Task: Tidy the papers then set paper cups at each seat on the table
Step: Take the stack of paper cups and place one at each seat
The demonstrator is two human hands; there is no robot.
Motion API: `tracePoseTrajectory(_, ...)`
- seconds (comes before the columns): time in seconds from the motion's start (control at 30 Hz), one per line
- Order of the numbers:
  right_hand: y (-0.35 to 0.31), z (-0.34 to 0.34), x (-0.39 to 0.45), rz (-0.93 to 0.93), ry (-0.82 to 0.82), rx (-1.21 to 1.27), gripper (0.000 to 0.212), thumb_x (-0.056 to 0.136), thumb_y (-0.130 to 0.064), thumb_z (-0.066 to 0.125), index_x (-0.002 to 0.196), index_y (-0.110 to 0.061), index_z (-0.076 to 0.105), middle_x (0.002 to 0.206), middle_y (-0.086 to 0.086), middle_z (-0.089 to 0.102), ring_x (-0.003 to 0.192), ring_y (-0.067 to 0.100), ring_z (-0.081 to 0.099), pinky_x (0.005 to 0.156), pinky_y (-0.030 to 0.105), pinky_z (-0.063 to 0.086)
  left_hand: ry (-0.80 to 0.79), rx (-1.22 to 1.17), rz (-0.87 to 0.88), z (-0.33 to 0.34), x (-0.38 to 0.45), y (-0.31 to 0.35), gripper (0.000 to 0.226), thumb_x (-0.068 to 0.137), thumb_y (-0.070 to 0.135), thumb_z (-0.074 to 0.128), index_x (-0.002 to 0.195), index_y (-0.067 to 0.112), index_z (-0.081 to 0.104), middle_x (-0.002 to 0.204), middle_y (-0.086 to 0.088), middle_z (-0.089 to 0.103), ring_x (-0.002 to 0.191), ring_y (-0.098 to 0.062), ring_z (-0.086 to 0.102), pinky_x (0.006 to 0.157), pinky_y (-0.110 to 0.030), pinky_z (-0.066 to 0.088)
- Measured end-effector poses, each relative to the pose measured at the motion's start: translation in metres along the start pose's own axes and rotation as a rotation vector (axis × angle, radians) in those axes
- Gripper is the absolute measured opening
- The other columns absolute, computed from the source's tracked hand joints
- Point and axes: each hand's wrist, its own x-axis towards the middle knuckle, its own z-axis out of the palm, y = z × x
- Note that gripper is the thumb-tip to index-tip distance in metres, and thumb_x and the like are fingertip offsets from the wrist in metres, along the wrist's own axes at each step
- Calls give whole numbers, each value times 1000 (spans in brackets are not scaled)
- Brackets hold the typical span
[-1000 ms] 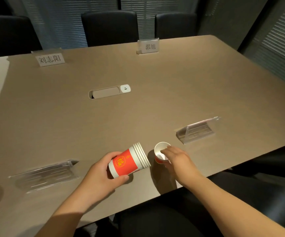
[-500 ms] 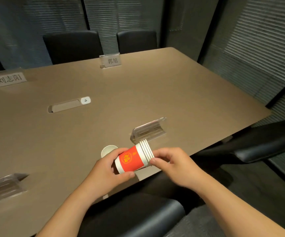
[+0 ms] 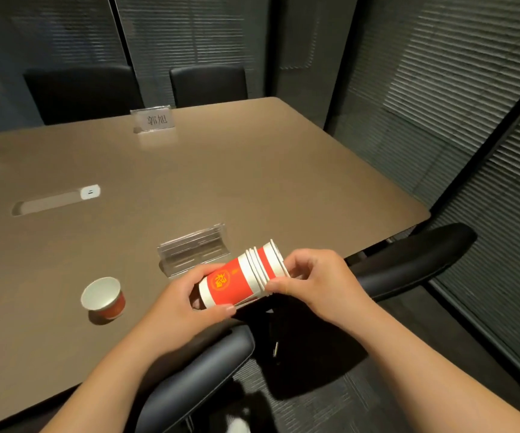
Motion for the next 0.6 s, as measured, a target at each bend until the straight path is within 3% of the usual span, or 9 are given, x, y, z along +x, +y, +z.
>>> tracePoseTrajectory(0.1, 12, -21, 22, -8, 8, -29, 19, 71, -20, 85, 66, -14, 68, 64, -2, 68, 54, -3, 52, 57, 17, 42, 2, -6, -28, 9, 30, -4, 62, 66, 19, 86, 121, 29, 59, 113, 22, 66, 101, -2, 66, 83, -10, 50)
tracePoseTrajectory(0.23, 27, -48, 62, -39, 31, -45, 14, 78, -16, 80, 69, -18, 69, 59, -14, 65, 53, -7, 53, 56, 7, 39, 53, 1, -71, 17, 71, -13, 59, 71, 8, 85, 119, 29, 60, 108, 18, 67, 94, 3, 65, 76, -9, 51)
tracePoseTrajectory(0.37, 55, -73, 115, -65, 102, -105, 4, 82, -17, 76, 81, -14, 75, 74, 2, 73, 57, -2, 51, 57, 12, 39, 115, -3, -129, 20, 123, -20, 56, 72, 2, 83, 116, 25, 59, 105, 8, 67, 82, 15, 63, 69, -1, 46)
tracePoseTrajectory(0.5, 90, -92, 155, -72, 99, -322, 7, 87, -17, 68, 84, -15, 74, 72, -2, 70, 62, 3, 56, 59, 14, 40, 121, -2, -178, 24, 161, -27, 55, 72, -2, 82, 114, 24, 58, 108, 2, 66, 80, 13, 64, 68, -3, 48)
tracePoseTrajectory(0.6, 128, -98, 181, -85, 17, -633, 11, 90, -18, 60, 83, -13, 68, 82, 5, 70, 79, 27, 64, 67, 34, 45, 92, 46, -213, 29, 180, -32, 56, 71, 6, 85, 116, 27, 59, 109, 3, 67, 90, 2, 65, 73, -9, 52)
